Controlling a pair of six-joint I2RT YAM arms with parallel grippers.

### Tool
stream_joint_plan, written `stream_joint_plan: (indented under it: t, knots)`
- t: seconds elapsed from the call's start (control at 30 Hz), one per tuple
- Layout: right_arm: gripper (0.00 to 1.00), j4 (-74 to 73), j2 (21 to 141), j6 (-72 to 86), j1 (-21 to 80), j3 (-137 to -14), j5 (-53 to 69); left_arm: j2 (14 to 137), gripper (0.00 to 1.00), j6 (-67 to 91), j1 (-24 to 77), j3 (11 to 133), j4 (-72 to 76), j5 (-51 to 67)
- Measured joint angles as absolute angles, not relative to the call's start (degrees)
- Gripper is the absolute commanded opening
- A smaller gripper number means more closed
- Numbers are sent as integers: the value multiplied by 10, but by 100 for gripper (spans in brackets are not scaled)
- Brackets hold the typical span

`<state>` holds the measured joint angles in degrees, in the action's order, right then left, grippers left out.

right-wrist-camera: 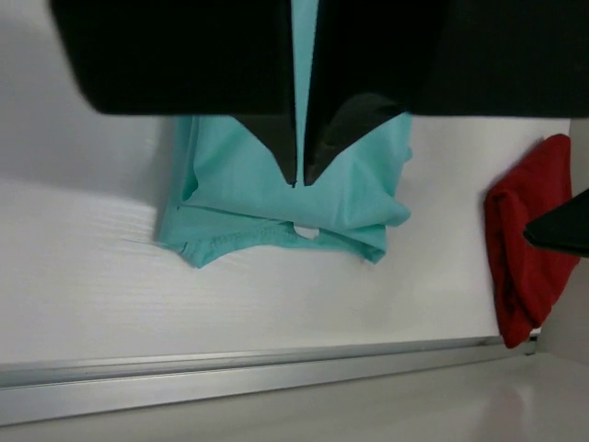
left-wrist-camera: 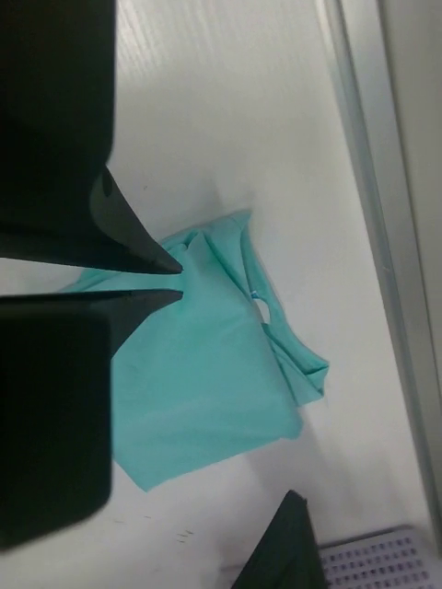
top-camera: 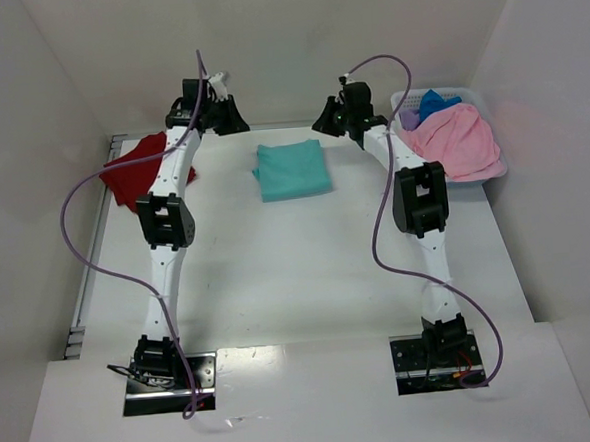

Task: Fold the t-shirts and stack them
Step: Fold the long partially folded tshirt into a neat square

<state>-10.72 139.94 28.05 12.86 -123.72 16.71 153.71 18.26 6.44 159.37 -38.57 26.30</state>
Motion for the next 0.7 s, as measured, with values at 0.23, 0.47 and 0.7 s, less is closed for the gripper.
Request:
stream_joint_plan:
  t: [0.23,0.47,0.7]
  knots:
    - [0,-99,1400,280,129,-1202,190,1550,16,183,82,1622,-370,281]
    - [8,-101,1401,274,129,-1169,190,1602,16,184,107,1626,-368,267]
    - [10,-99,1416,273,129,-1168,185,1631,20,185,110,1625,-386,237]
